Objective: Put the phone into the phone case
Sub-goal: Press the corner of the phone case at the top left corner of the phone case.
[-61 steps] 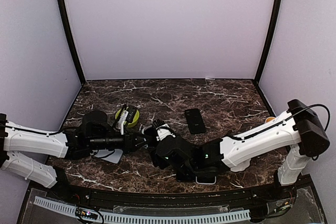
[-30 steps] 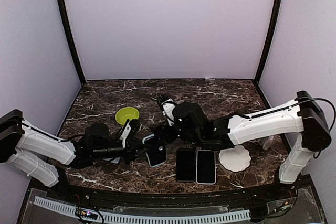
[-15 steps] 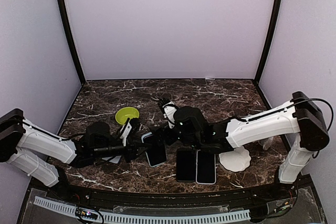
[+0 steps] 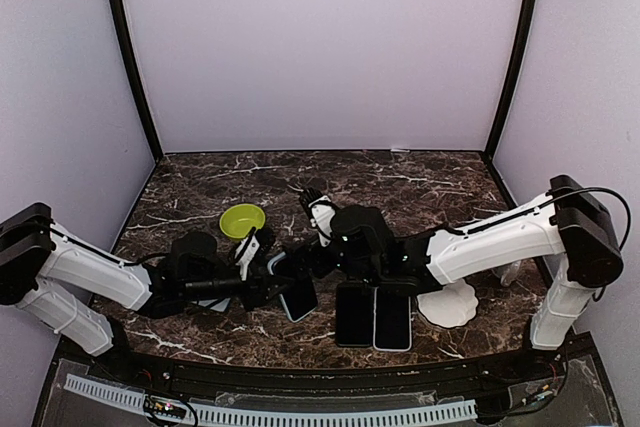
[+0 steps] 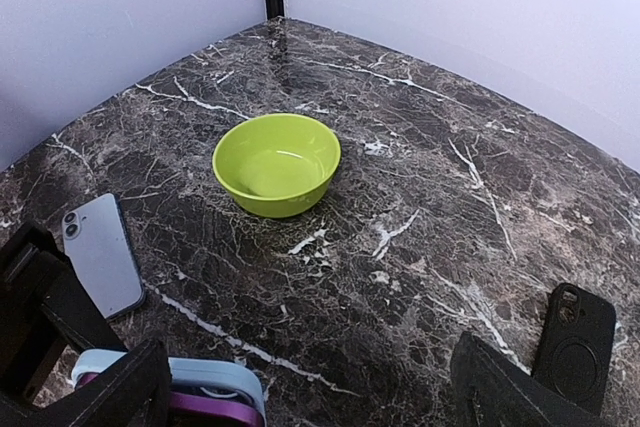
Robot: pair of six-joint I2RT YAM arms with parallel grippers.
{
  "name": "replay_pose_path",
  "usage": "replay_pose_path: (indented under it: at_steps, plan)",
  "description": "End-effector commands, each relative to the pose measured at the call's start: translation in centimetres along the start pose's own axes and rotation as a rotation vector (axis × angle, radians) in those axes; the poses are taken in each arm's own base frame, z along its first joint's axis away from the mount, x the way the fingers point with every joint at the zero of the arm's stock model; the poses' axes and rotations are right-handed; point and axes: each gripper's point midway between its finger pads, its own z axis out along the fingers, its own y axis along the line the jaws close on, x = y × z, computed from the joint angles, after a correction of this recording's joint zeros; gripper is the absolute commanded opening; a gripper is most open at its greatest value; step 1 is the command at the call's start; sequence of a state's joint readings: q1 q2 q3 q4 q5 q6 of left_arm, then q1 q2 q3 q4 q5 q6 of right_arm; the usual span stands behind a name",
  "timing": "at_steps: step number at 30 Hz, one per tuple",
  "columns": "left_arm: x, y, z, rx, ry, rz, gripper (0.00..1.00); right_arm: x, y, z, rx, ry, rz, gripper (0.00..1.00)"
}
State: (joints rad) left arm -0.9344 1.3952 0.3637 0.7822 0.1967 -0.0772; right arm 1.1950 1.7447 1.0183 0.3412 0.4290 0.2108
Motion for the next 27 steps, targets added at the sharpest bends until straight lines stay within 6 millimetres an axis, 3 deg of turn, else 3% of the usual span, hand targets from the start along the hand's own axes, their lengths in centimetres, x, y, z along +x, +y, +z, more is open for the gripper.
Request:
replay_pose_path:
  at_steps: [1, 6, 9, 11, 15, 22, 27]
  plan:
    - [-2.4, -1.0, 0.2, 0.043, -0.067, 0.033, 0.29, 3.1, 0.0, 0.3, -0.011, 0.078, -0.054, 0.98]
    - [-2.3, -1.5, 0.1, 0.072, -0.064, 0.023, 0.11, 1.5, -0.5, -1.0, -0.027, 0.038, -0.048, 0.98]
    - [-2.2, -2.2, 0.0, 0.112, -0.06, 0.023, 0.01, -0.1, 0.2, -3.0, -0.161, 0.002, -0.049, 0.99]
    - [-2.2, -2.7, 0.0, 0.139, -0.058, 0.028, 0.0, -0.4, 1.3, -4.6, -0.317, 0.003, -0.066, 0.98]
    - [-2.1, -4.2, -0.3, 0.23, -0.064, 0.064, 0.0, 0.6, 2.5, -7.7, -0.583, 0.036, -0.088, 0.98]
    - [-1.5, -6.7, -1.4, 0.378, -0.089, 0.189, 0.0, 4.0, 2.8, -9.0, -0.668, 0.064, -0.26, 0.95]
    - [-0.8, -7.6, -2.2, 0.428, -0.104, 0.27, 0.04, 5.2, 3.1, -9.5, -0.702, 0.015, -0.28, 0.85]
